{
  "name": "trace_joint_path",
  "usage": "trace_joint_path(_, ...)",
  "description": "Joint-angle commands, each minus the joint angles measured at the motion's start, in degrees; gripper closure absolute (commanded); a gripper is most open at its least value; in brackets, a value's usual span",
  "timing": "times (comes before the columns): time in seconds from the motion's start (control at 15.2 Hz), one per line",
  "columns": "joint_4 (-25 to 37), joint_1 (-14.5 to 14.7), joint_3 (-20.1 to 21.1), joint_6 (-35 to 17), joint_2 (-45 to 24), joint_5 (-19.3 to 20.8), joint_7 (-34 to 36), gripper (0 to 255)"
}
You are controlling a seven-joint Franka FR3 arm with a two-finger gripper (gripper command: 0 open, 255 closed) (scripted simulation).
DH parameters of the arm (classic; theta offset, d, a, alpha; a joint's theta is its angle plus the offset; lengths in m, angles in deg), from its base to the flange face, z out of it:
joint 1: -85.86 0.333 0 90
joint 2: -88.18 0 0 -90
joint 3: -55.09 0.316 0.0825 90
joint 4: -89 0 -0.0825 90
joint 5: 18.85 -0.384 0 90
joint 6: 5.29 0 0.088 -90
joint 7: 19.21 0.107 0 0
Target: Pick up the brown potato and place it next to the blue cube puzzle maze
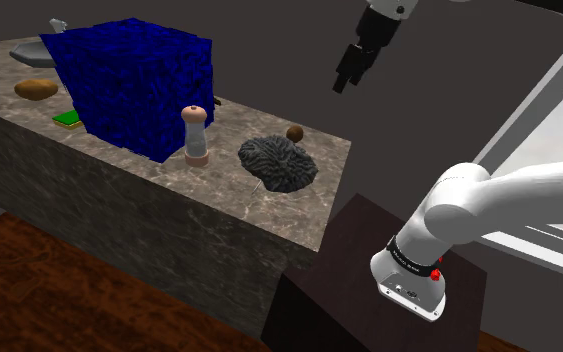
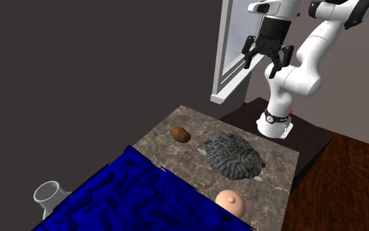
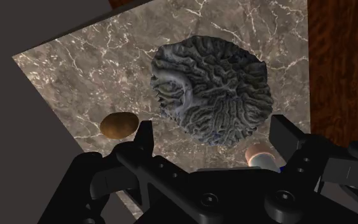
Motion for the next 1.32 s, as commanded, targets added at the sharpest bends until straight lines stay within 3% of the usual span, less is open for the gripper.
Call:
trace_joint_path(0.0,0.0,0.0,0.0,0.0,0.0,0.0,0.0,0)
trace_joint_path(0.59,-7.4,-6.9,4.2,-19.7,-10.0,0.1,15.9,0)
trace_joint_path(1.25,-8.5,-16.1,8.6,-39.3,-26.8,4.3,35.7,0)
